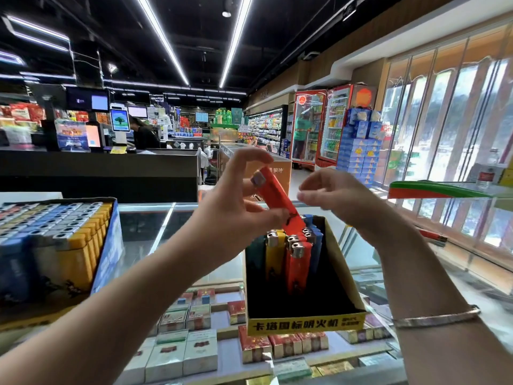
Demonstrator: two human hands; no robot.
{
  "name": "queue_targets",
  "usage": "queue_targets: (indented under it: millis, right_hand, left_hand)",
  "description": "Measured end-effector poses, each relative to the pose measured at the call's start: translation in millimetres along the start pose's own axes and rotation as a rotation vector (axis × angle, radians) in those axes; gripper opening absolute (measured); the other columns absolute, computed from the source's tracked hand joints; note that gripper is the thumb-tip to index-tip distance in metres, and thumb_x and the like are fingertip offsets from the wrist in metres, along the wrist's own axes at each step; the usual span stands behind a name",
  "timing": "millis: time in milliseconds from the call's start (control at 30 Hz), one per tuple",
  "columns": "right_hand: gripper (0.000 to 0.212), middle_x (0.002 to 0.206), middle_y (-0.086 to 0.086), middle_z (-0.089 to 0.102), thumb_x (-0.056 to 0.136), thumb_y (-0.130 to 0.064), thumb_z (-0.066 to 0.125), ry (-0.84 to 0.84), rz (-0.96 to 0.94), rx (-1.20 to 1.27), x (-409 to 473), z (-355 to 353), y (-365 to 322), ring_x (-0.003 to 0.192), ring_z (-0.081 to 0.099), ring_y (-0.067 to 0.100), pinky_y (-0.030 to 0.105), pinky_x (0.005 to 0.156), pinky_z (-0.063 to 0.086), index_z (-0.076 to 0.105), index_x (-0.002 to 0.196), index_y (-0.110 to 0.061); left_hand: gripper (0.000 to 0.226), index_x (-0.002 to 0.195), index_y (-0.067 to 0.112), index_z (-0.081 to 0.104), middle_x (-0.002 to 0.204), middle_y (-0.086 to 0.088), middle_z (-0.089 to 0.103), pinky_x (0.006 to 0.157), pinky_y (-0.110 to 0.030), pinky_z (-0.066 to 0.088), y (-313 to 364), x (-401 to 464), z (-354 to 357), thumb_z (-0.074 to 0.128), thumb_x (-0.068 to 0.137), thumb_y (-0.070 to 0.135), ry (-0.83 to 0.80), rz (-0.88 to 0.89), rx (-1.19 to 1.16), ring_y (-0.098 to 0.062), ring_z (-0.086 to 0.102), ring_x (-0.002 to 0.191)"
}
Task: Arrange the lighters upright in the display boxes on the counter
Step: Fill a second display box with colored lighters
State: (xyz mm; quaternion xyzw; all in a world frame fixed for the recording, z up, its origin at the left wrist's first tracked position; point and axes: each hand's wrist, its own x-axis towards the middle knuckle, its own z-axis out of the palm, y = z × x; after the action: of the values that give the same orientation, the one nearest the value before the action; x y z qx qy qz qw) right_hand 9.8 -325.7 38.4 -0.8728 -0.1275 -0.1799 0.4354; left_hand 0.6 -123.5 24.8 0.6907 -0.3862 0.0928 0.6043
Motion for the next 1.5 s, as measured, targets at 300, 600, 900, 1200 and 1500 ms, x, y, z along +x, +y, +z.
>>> queue_targets:
  millis: [300, 600, 900, 1200, 1500]
  right_hand:
    - [0.007, 0.091, 0.005, 0.065, 0.085, -0.019, 0.063, -0.207, 0.18, -0.083, -0.7, 12.5, 1.3, 0.08, 0.058, 0.013, 0.019, 0.062, 0.041, 0.064, 0.091, -0.016]
    - [0.008, 0.094, 0.005, 0.066, 0.087, -0.024, 0.062, -0.201, 0.157, -0.101, -1.1, 13.9, -0.5, 0.085, 0.06, 0.015, 0.023, 0.067, 0.043, 0.063, 0.091, -0.018]
    - [0.007, 0.061, -0.009, 0.065, 0.076, -0.015, 0.074, -0.131, 0.152, -0.09, -3.6, -3.1, 1.3, 0.057, 0.058, -0.001, 0.016, 0.057, 0.045, 0.067, 0.074, -0.016]
    - [0.012, 0.055, -0.019, 0.063, 0.078, -0.008, 0.071, -0.138, 0.076, -0.185, -6.3, -9.2, 0.1, 0.055, 0.053, -0.012, 0.003, 0.05, 0.036, 0.073, 0.075, -0.02]
    - [0.017, 0.076, 0.002, 0.069, 0.081, 0.008, 0.063, -0.157, 0.008, -0.176, -4.3, -1.7, -4.3, 0.063, 0.06, 0.003, 0.012, 0.059, 0.051, 0.072, 0.087, -0.006]
  left_hand:
    - [0.04, 0.098, 0.05, 0.057, 0.097, 0.03, 0.055, 0.069, -0.023, 0.054, -1.1, -10.0, 16.0, 0.073, 0.076, 0.02, -0.256, 0.127, 0.572, 0.0, 0.062, 0.074]
    - [0.034, 0.103, 0.026, 0.065, 0.11, 0.011, 0.055, 0.069, -0.025, 0.049, -9.6, -15.7, 26.8, 0.077, 0.072, 0.03, -0.224, 0.353, 0.847, -0.005, 0.049, 0.076]
    - [0.025, 0.089, 0.022, 0.065, 0.095, 0.007, 0.069, 0.064, -0.027, 0.054, -4.8, -15.3, 27.0, 0.079, 0.069, 0.028, -0.231, 0.453, 0.927, -0.013, 0.063, 0.085]
    - [0.022, 0.09, 0.035, 0.069, 0.094, 0.022, 0.059, 0.076, -0.017, 0.049, -4.8, -9.5, 18.5, 0.071, 0.078, 0.017, -0.32, 0.148, 0.563, 0.002, 0.058, 0.085]
    - [0.024, 0.09, 0.05, 0.059, 0.109, 0.036, 0.047, 0.1, -0.037, 0.037, -18.6, -7.3, 11.2, 0.06, 0.067, 0.056, -0.264, 0.152, 0.653, 0.001, 0.037, 0.117]
